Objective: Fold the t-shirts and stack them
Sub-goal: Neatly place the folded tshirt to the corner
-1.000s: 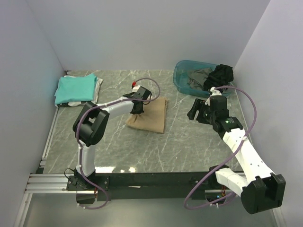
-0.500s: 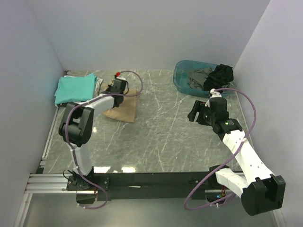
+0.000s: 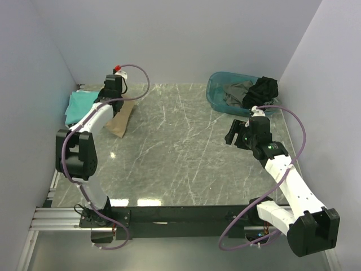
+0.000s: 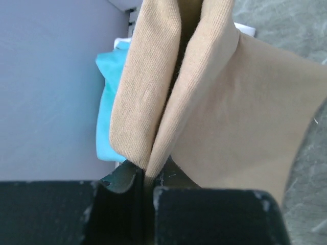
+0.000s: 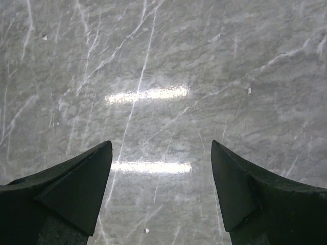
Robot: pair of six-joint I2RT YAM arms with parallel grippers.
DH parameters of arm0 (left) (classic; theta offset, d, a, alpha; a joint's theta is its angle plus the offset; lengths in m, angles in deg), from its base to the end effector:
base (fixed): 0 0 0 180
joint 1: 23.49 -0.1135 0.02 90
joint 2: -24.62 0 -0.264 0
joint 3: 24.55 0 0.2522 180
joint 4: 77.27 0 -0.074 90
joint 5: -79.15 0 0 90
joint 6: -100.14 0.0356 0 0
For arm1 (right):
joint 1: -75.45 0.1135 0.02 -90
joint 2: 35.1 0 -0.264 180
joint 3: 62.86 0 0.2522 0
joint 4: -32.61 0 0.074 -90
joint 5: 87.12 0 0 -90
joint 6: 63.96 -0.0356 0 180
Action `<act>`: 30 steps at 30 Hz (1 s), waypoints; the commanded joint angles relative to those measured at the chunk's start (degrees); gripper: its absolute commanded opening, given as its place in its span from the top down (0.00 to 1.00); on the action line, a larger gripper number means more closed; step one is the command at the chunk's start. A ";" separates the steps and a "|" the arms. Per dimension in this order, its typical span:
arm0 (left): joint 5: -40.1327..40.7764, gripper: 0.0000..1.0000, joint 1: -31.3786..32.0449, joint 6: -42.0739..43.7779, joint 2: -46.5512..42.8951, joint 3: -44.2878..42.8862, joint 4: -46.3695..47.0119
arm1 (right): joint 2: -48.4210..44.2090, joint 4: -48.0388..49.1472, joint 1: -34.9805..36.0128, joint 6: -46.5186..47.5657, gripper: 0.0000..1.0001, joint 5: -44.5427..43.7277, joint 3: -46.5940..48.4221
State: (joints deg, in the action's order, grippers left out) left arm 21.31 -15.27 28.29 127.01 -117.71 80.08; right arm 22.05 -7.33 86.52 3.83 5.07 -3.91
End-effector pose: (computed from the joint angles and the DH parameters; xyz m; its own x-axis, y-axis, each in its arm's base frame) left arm 0.4125 -0.0404 0.2759 -0.5984 0.3529 -0.7193 -0.1472 0.8341 0.5317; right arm 0.2108 0.0426 0.2755 -0.6448 0.2587 -0.7192 0.0242 0.9474 0.3191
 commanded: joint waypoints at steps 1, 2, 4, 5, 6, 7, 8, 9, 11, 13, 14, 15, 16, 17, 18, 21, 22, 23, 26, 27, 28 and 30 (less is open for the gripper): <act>-2.54 0.99 -0.76 2.94 -4.21 -3.75 -0.25 | -0.72 1.74 -0.44 -0.46 0.16 -2.11 -0.36; -3.50 0.99 -1.28 2.25 -4.39 -4.53 -0.52 | -0.72 1.65 -0.52 -0.46 0.16 -2.11 -0.28; -4.56 0.99 -1.72 1.63 -4.48 -5.76 -1.57 | -0.63 1.48 -0.61 -0.55 0.16 -2.11 -0.10; -4.74 0.99 -1.99 1.36 -4.48 -6.90 -2.53 | -0.81 1.56 -0.52 -0.55 0.15 -2.11 -0.10; -4.57 0.99 -2.08 1.27 -4.30 -7.35 -2.89 | -0.98 1.39 -0.61 -0.55 0.15 -2.11 -0.10; -4.65 0.99 -2.16 1.36 -4.39 -8.14 -3.33 | -0.98 1.39 -0.70 -0.63 0.15 -2.11 -0.10; -4.83 0.99 -2.16 1.45 -4.39 -8.58 -3.59 | -1.16 1.48 -0.70 -0.63 0.15 -2.11 -0.19; -5.18 0.99 -2.25 1.45 -4.65 -8.93 -3.77 | -1.51 1.48 -0.70 -0.63 0.15 -2.11 -0.36; -5.62 0.99 -2.25 1.01 -5.00 -10.07 -4.47 | -1.77 1.57 -0.70 -0.90 0.14 -3.34 -0.36; -6.58 0.99 -2.25 0.66 -5.09 -11.04 -5.26 | -1.86 1.57 -0.79 -0.90 0.14 -3.34 -0.45; -7.20 0.99 -2.25 0.05 -5.27 -11.91 -5.87 | -1.77 1.56 -0.79 -0.90 0.14 -3.25 -0.37; -7.55 0.99 -2.25 -0.13 -5.53 -12.10 -5.88 | -1.77 1.56 -0.79 -0.90 0.14 -3.25 -0.37; -7.29 0.99 -2.25 -0.05 -5.71 -12.10 -5.53 | -1.69 1.48 -0.79 -0.90 0.14 -3.16 -0.37; -7.55 0.99 -2.25 -0.13 -5.88 -12.62 -5.70 | -1.77 1.56 -0.87 -0.90 0.14 -3.25 -0.36; -7.81 0.99 -2.25 -0.31 -5.97 -13.24 -6.84 | -1.86 1.65 -0.79 -0.90 0.14 -3.16 -0.54; -8.70 0.99 -2.25 -0.75 -6.06 -15.61 -8.60 | -1.95 1.83 -0.96 -0.90 0.14 -3.16 -0.54; -8.61 0.99 -2.25 -0.58 -6.23 -15.96 -8.78 | -1.86 1.74 -0.88 -0.90 0.14 -3.08 -0.45; -8.26 0.99 -2.25 -0.31 -6.50 -16.49 -8.78 | -1.86 1.83 -0.96 -0.90 0.14 -3.16 -0.45; -9.57 0.99 -2.25 -0.57 -7.72 -17.37 -9.40 | -1.69 1.74 -1.05 -0.81 0.14 -3.25 -0.45; -9.57 0.99 -2.25 -0.40 -8.17 -17.02 -8.87 | -1.60 1.74 -1.05 -0.90 0.14 -3.16 -0.45; -9.66 0.99 -2.25 -0.22 -8.43 -16.85 -8.26 | -1.51 1.74 -1.05 -0.90 0.15 -3.25 -0.37; -9.75 0.99 -2.43 0.30 -8.52 -16.84 -8.08 | -1.42 1.74 -1.05 -0.90 0.14 -3.34 -0.36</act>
State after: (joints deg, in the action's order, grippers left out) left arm 12.68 -17.32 28.40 122.51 -131.65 69.33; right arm 21.59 -7.35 85.88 3.13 2.84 -4.39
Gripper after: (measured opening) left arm 0.080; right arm 0.853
